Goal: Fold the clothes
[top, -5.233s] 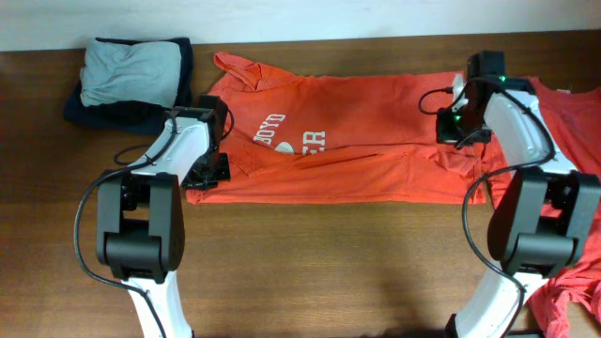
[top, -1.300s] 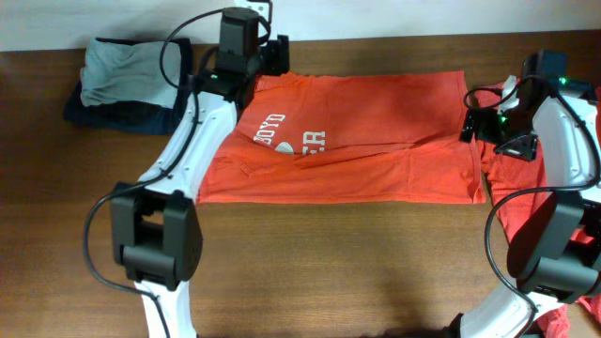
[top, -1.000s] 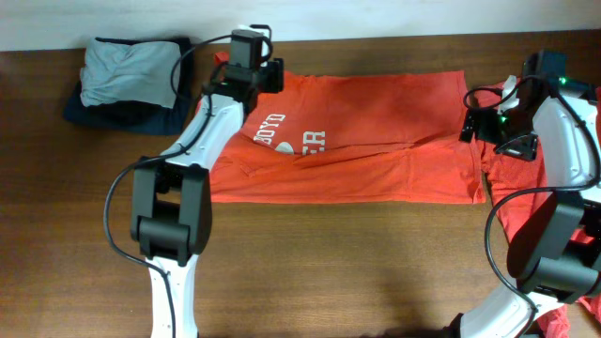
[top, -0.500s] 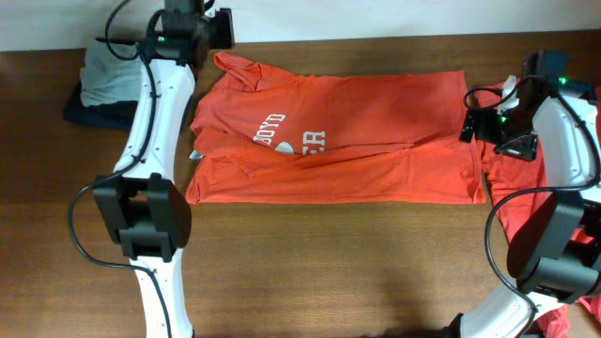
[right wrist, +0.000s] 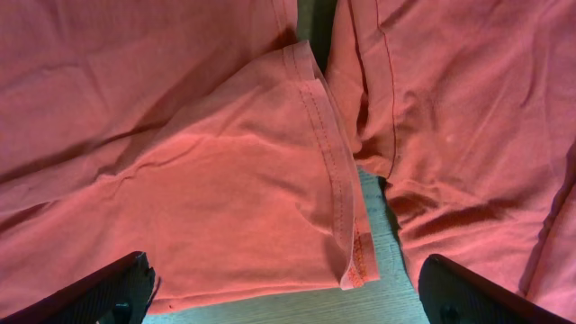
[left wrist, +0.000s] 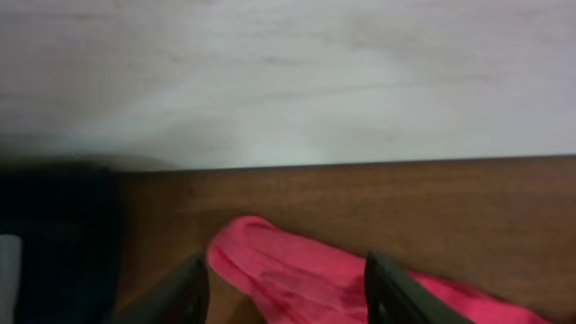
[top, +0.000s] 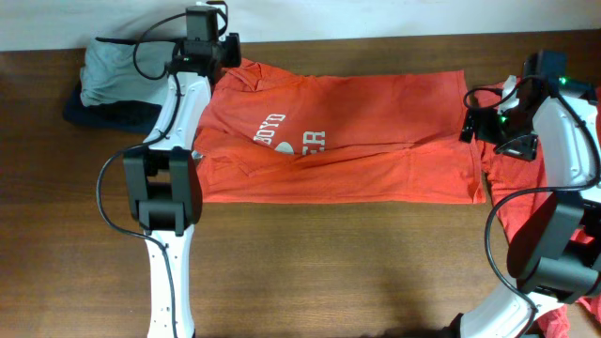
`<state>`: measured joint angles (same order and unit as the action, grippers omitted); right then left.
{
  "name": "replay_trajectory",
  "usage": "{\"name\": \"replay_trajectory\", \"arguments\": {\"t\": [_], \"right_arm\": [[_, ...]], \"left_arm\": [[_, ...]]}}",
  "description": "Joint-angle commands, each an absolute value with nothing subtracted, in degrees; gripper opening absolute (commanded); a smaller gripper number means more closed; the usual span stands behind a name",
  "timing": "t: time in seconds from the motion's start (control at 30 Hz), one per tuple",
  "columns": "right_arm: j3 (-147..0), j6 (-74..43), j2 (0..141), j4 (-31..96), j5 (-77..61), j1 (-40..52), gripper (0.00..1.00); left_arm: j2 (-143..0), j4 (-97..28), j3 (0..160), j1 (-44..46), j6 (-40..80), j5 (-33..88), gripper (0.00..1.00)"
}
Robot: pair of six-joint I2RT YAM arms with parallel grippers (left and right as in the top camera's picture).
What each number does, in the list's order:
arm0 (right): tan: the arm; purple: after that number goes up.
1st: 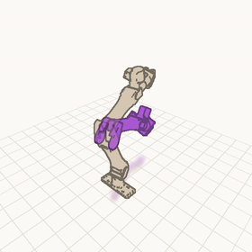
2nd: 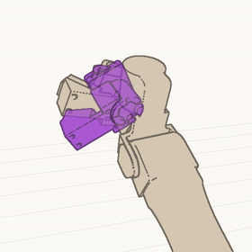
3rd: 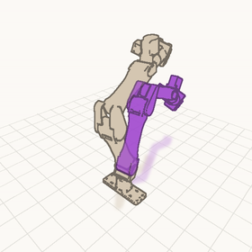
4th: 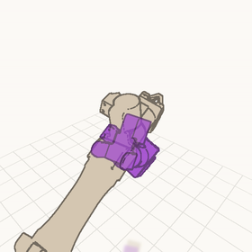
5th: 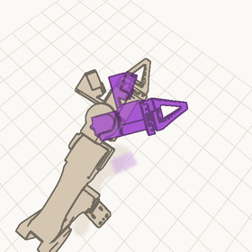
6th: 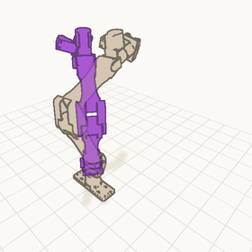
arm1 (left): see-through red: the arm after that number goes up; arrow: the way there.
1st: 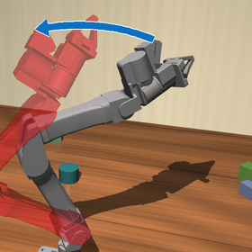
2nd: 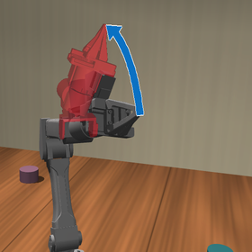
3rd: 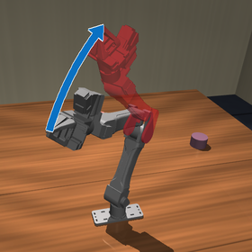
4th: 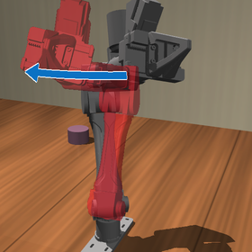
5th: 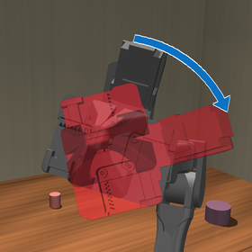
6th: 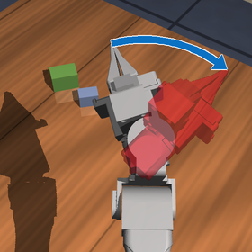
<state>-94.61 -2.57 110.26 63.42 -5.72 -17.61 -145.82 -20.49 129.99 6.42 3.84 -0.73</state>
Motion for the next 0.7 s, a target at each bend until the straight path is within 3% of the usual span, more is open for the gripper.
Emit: {"name": "replay_trajectory", "arguments": {"t": [0.0, 0.67], "right_arm": [[-94.41, -2.42, 109.97, 63.46, -6.24, -17.65, 0.99], [-94.41, -2.42, 109.97, 63.46, -6.24, -17.65, 0.99]], "left_arm": [[-147.57, -17.47, 130.30, 5.45, 2.70, -1.28, 0.55], [-153.91, -12.34, 130.30, 5.65, 3.18, -1.23, 0.55]]}}
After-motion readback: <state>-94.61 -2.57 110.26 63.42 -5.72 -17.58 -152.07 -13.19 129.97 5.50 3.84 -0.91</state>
